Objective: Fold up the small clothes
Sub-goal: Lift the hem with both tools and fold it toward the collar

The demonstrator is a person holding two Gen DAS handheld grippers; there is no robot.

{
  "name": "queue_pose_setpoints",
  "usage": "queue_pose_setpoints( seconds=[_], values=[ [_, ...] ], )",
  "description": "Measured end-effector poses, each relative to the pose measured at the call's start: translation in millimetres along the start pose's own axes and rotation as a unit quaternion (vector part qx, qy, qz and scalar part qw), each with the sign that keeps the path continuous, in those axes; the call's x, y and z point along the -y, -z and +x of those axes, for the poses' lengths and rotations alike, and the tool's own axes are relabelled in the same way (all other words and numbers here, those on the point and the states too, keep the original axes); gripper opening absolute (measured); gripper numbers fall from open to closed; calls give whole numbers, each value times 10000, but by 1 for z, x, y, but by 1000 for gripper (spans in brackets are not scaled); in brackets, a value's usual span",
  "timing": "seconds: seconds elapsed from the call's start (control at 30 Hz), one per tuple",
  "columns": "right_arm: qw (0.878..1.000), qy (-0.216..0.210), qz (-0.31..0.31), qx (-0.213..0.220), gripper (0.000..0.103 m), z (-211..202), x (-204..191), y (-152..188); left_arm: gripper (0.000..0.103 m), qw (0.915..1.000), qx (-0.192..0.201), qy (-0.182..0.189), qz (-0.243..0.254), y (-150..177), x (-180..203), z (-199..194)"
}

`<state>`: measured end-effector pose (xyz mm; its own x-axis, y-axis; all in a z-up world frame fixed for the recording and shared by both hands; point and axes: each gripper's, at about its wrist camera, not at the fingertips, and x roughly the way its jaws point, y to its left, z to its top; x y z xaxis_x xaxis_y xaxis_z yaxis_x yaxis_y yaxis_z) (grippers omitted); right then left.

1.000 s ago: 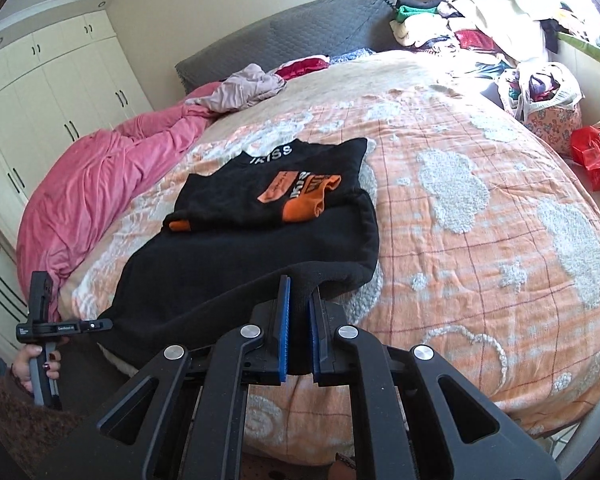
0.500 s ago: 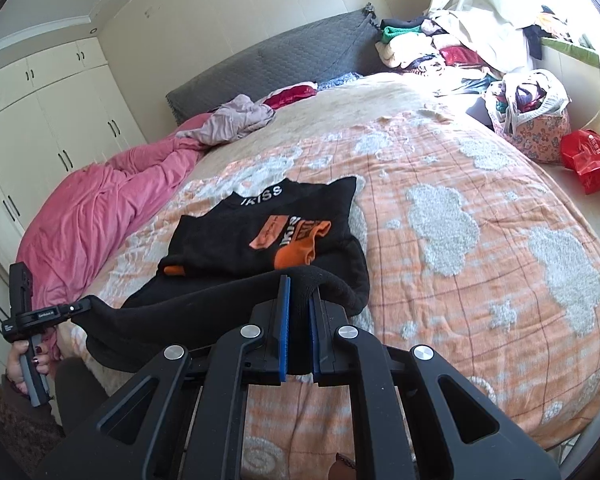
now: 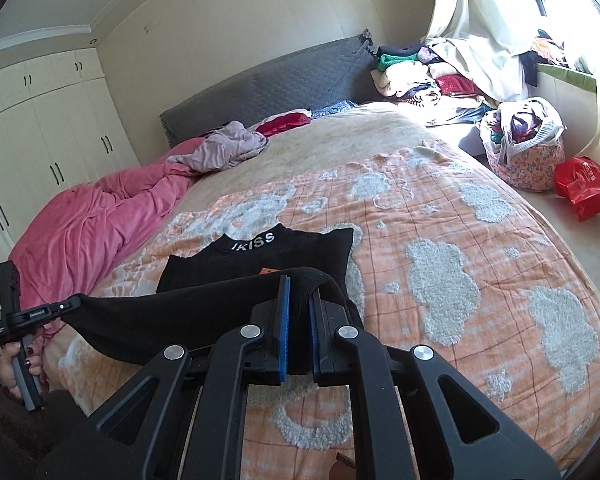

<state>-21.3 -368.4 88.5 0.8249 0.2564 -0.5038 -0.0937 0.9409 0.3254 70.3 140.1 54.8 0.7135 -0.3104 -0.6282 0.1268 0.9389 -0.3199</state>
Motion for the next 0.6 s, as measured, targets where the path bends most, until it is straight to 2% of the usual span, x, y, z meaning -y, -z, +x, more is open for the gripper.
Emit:
queue_pose_setpoints(
  seconds=[0.6],
  values=[
    [9997, -33, 150, 165, 7, 22, -3, -33, 3, 9996, 250, 105, -107, -42, 0, 25]
  ],
)
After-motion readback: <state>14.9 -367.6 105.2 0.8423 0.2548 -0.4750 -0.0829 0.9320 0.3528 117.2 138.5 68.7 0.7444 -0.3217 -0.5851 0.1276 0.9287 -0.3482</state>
